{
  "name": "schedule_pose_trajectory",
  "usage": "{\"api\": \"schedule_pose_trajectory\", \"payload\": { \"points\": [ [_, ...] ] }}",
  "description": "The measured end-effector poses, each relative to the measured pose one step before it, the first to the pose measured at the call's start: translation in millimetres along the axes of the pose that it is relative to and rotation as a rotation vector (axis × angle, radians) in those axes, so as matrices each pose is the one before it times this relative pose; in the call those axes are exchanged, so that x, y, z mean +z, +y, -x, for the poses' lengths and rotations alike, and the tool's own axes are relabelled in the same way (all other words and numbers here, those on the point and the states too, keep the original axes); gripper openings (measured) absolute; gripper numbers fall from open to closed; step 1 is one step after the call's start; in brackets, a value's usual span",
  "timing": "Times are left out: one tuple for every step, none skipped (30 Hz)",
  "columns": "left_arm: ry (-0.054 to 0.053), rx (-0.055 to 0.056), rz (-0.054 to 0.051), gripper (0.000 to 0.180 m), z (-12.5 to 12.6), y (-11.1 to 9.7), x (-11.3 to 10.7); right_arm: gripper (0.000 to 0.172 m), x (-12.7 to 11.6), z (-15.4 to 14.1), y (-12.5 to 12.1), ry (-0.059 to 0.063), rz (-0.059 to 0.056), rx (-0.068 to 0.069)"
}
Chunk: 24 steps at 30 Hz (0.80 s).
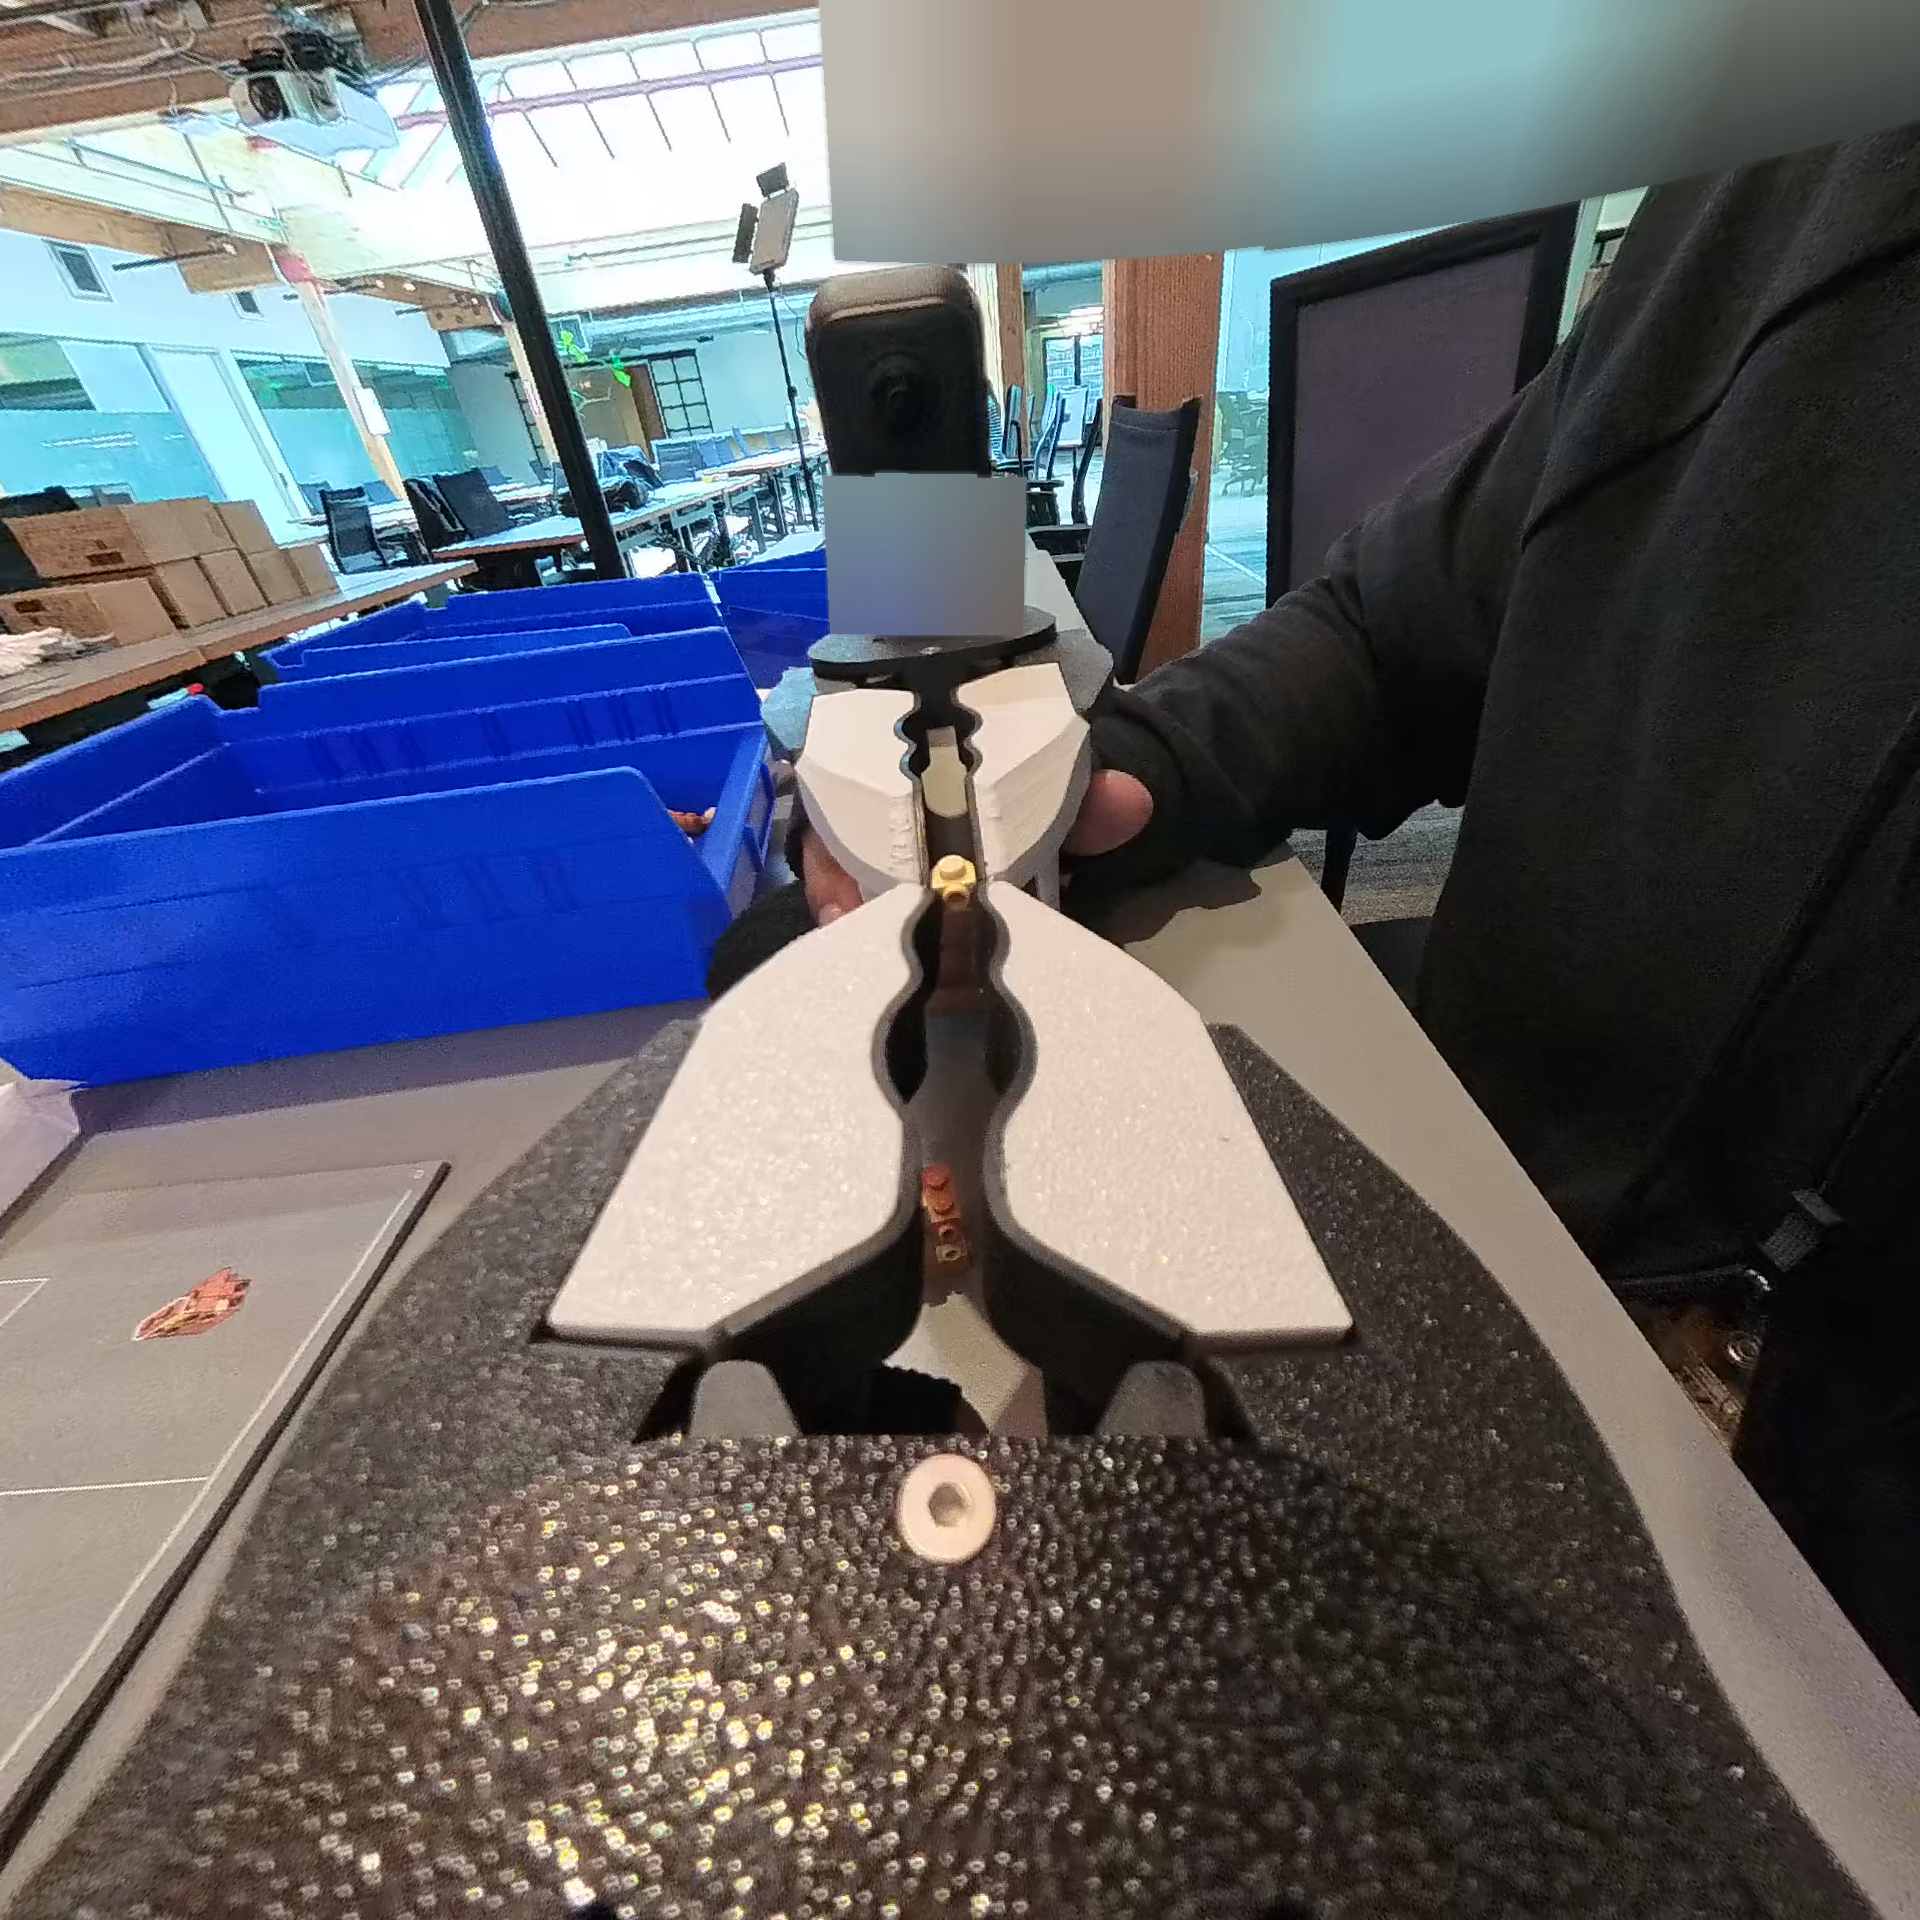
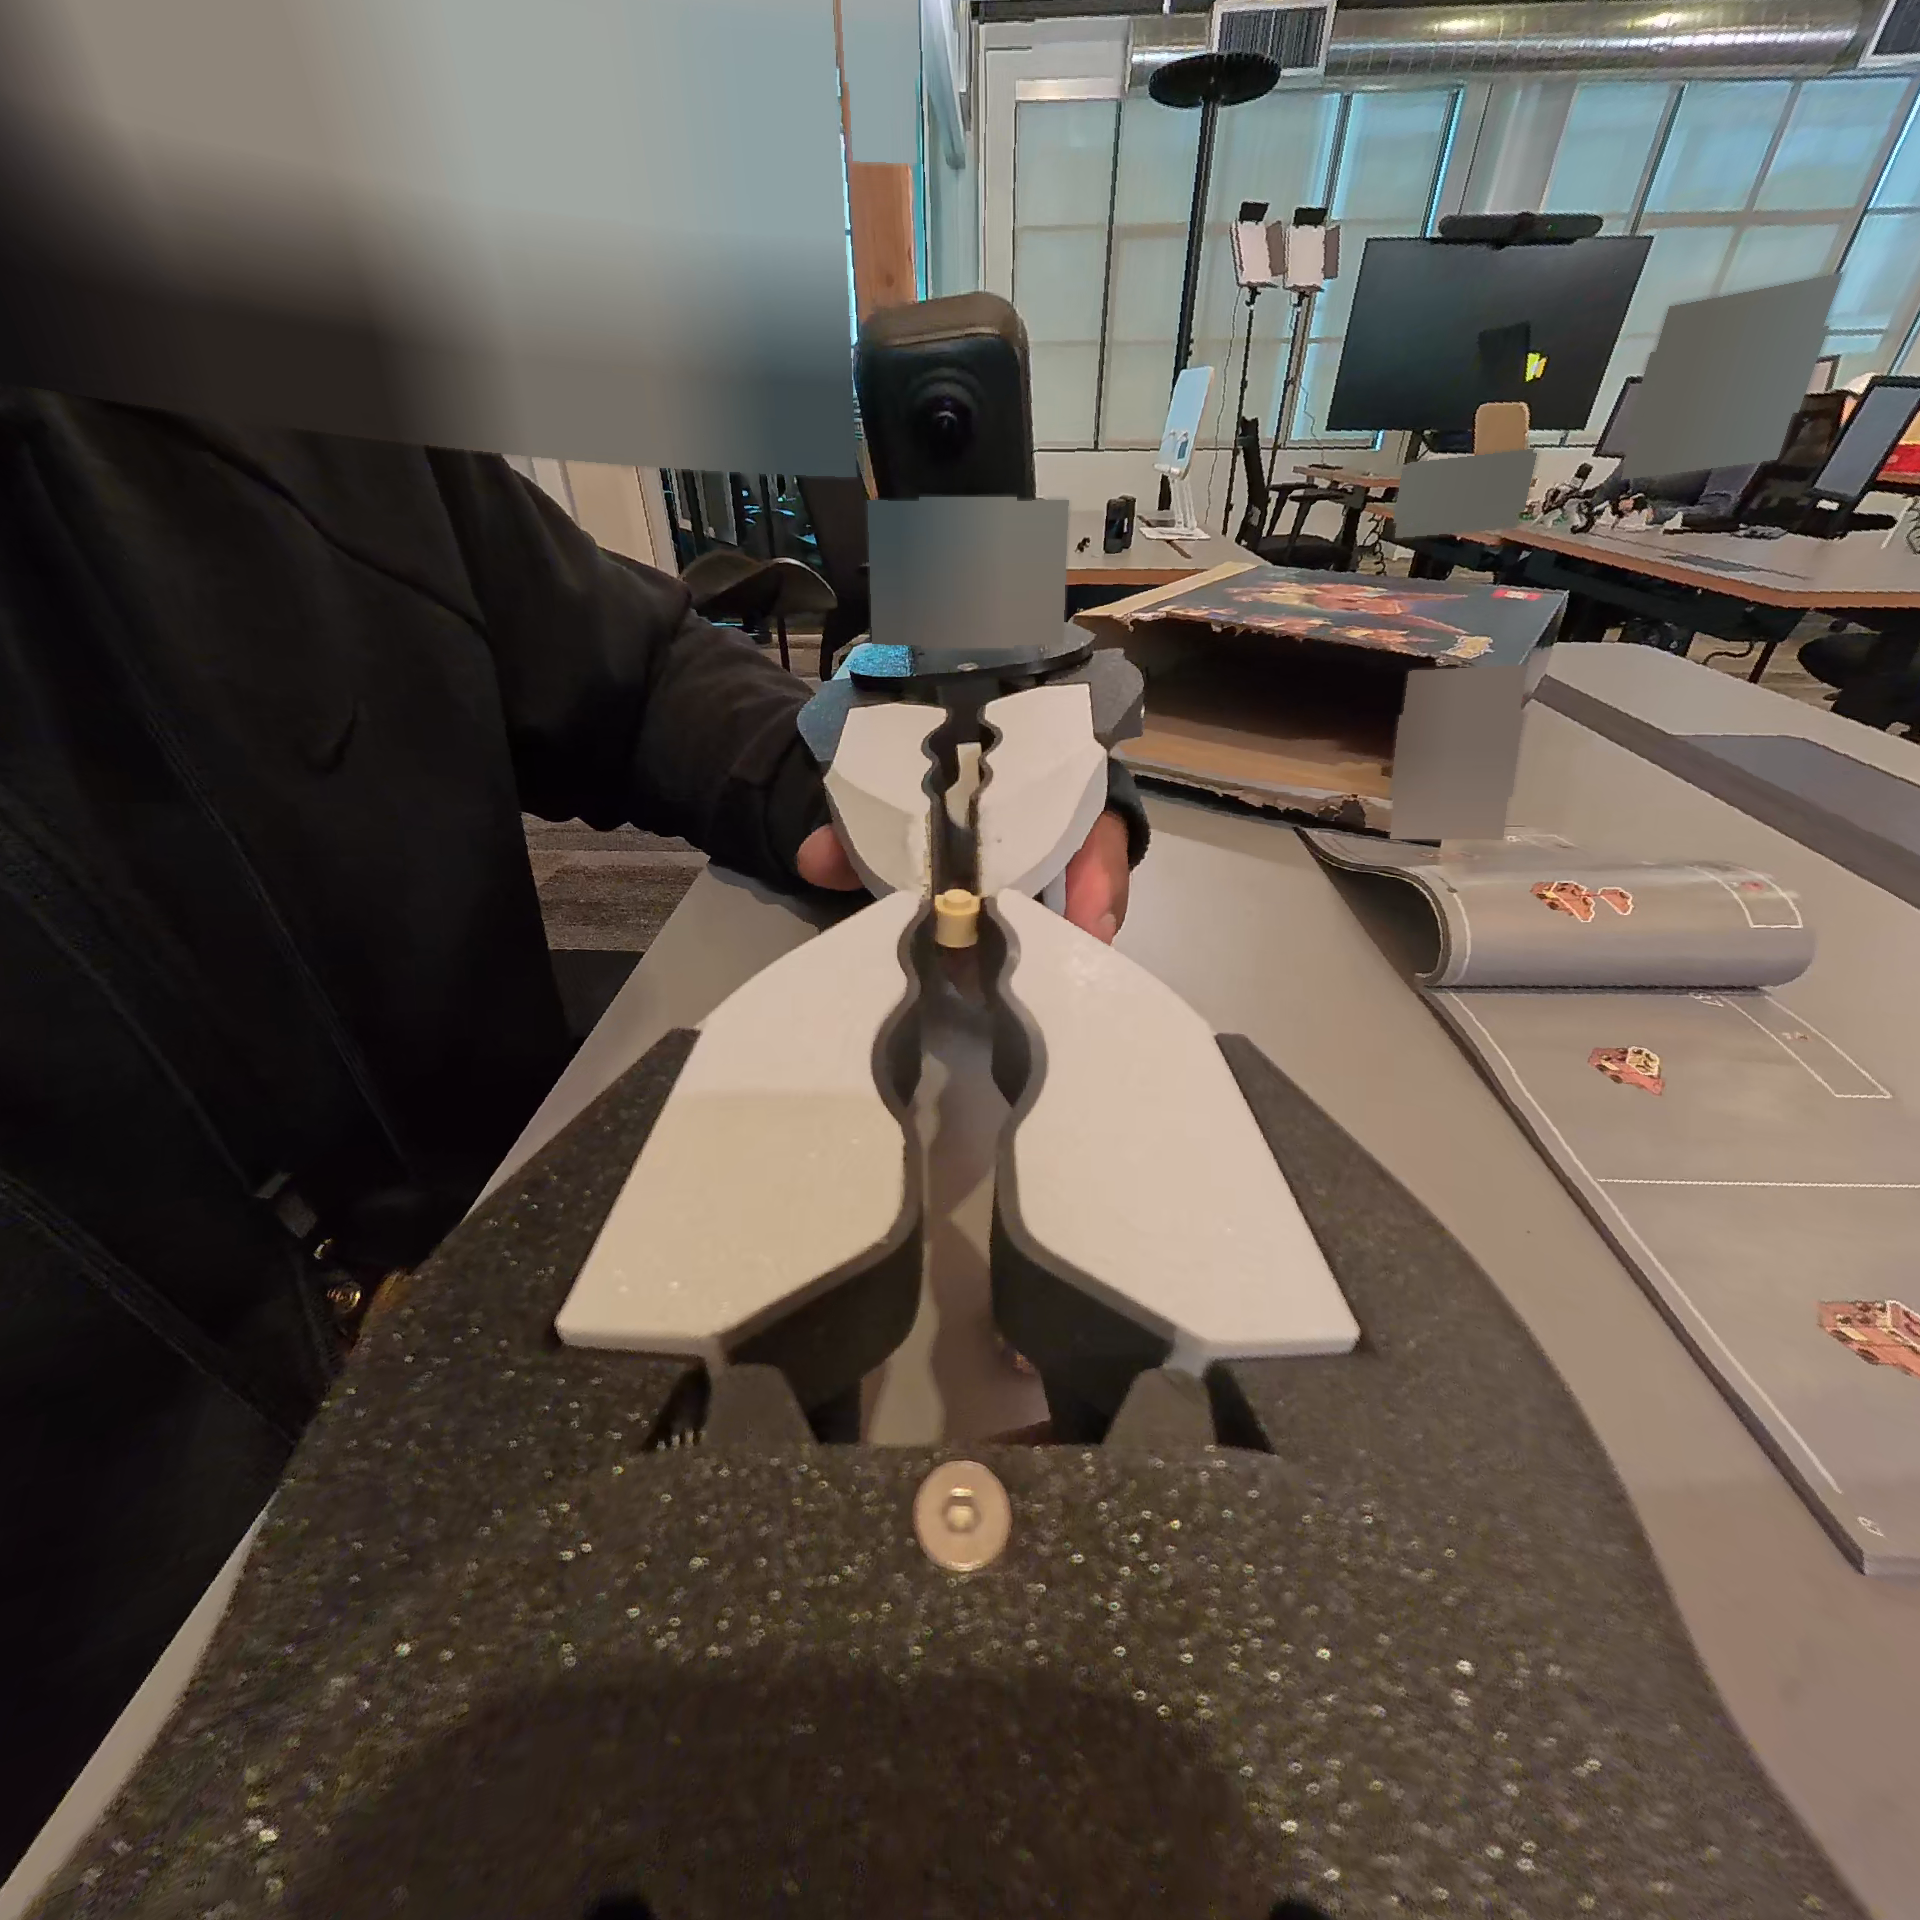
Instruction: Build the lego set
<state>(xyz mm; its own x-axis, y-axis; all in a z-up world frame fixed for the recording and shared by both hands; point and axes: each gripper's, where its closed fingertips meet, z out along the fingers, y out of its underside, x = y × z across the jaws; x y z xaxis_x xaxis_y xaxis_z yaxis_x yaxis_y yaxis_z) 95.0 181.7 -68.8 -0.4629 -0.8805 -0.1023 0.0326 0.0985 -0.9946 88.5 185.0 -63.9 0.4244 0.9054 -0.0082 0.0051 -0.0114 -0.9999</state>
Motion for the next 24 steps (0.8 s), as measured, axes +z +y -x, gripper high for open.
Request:
{"api": "schedule_pose_trajectory", "payload": {
  "points": [
    [0.001, -0.0002, -0.0008, 0.005, -0.18, -0.2, -0.03, 0.008, 0.09, 0.29, -0.13, 0.0, -0.0011, -0.0022],
    [0.0017, 0.0006, -0.0003, 0.004, -0.26, -0.05, -0.15, 0.008, 0.2, 0.2, 0.09, 0.0006, -0.0001, -0.0036],
    [0.0006, 0.0019, 0.0008, 0.004, -0.17, 0.08, -0.05, 0.008, 0.26, 0.07, 0.13, 0.0025, 0.001, -0.0043],
    [0.0001, 0.003, 0.0015, 0.004, -0.04, 0.27, -0.1, 0.008, 0.2, 0.13, 0.34, 0.002, 0.0019, -0.0043],
    [0.0015, 0.0038, 0.0016, 0.004, -0.2, 0.18, -0.2, 0.008, 0.38, 0.18, 0.48, 0.0015, 0.003, -0.0034],
    [0.001, 0.0049, 0.0017, 0.004, -0.27, 0.17, -0.2, 0.007, 0.32, 0.19, 0.42, 0.0014, 0.0026, -0.003],
    [-0.0004, 0.0076, 0.004, 0.004, -0.1, 0.33, -0.14, 0.007, 0.36, -0.15, 0.51, 0.0033, 0.0032, -0.0015],
    [-0.005, 0.0097, 0.0066, 0.003, 0.43, 0.62, -0.1, 0.008, 0.2, -0.46, 0.64, 0.0034, 0.0035, -0.0001],
    [-0.0054, 0.0105, 0.0058, 0.003, 0.42, 0.4, -0.1, 0.008, 0.18, -0.3, 0.58, 0.0014, 0.0038, 0.0015],
    [-0.0044, 0.0089, 0.005, 0.003, 0.4, 0.32, -0.05, 0.008, 0.15, -0.32, 0.36, 0.0011, 0.0028, 0.0012],
    [-0.0025, 0.0046, 0.0024, 0.003, 0.17, 0.23, -0.04, 0.008, 0.08, -0.25, 0.41, 0.0017, 0.0033, -0.0011],
    [-0.0001, -0.0001, 0.0026, 0.003, 0.09, 0.34, -0.01, 0.008, 0.04, -0.36, 0.46, 0.0027, 0.0044, -0.0027],
    [-0.0006, -0.0013, 0.0017, 0.003, 0.14, 0.44, 0.02, 0.009, 0.08, -0.62, 0.54, 0.0051, 0.0051, -0.0024],
    [-0.001, -0.0004, 0.0017, 0.003, 0.34, 0.45, -0.02, 0.01, 0.05, -0.89, 0.48, 0.006, 0.0054, -0.0016],
    [-0.0042, 0.0014, 0.0002, 0.003, 0.58, 0.12, -0.1, 0.013, -0.01, -0.66, 0.48, 0.004, 0.0062, -0.002],
    [-0.0045, 0.0012, -0.0021, 0.003, 0.58, -0.27, -0.25, 0.015, -0.07, -0.43, 0.6, 0.0024, 0.0063, -0.0028],
    [-0.0012, -0.0008, -0.0023, 0.003, 0.4, -0.43, -0.2, 0.016, -0.36, -0.46, 0.22, 0.0036, 0.004, -0.0042],
    [-0.0014, -0.001, -0.0017, 0.003, 0.4, -0.36, -0.24, 0.017, -0.38, -0.44, 0.03, 0.0034, 0.0042, -0.0042],
    [-0.0032, 0.0008, -0.0002, 0.003, 0.63, -0.18, -0.4, 0.018, -0.67, -0.77, 0.68, 0.004, 0.0099, -0.0038],
    [-0.0052, 0.0027, 0.0019, 0.003, 0.89, 0.16, -0.37, 0.019, -0.64, -1.64, 1.97, 0.0064, 0.0211, -0.0037],
    [-0.007, 0.0043, 0.0049, 0.003, 1.29, 0.45, -0.5, 0.02, -0.72, -1.87, 4.18, 0.0041, 0.0359, 0.0],
    [-0.0108, 0.007, 0.0062, 0.003, 2.09, 0.54, -0.86, 0.021, -0.72, -2.11, 6.94, 0.0005, 0.0537, 0.0051],
    [-0.0126, 0.0074, 0.0056, 0.003, 2.49, 0.31, -1.1, 0.021, -0.57, -3.72, 9.14, 0.0117, 0.0664, 0.004],
    [-0.0136, 0.0052, 0.0051, 0.003, 2.98, 0.35, -1.4, 0.021, -0.43, -4.82, 10.71, 0.0207, 0.073, -0.0022]
  ]
}}
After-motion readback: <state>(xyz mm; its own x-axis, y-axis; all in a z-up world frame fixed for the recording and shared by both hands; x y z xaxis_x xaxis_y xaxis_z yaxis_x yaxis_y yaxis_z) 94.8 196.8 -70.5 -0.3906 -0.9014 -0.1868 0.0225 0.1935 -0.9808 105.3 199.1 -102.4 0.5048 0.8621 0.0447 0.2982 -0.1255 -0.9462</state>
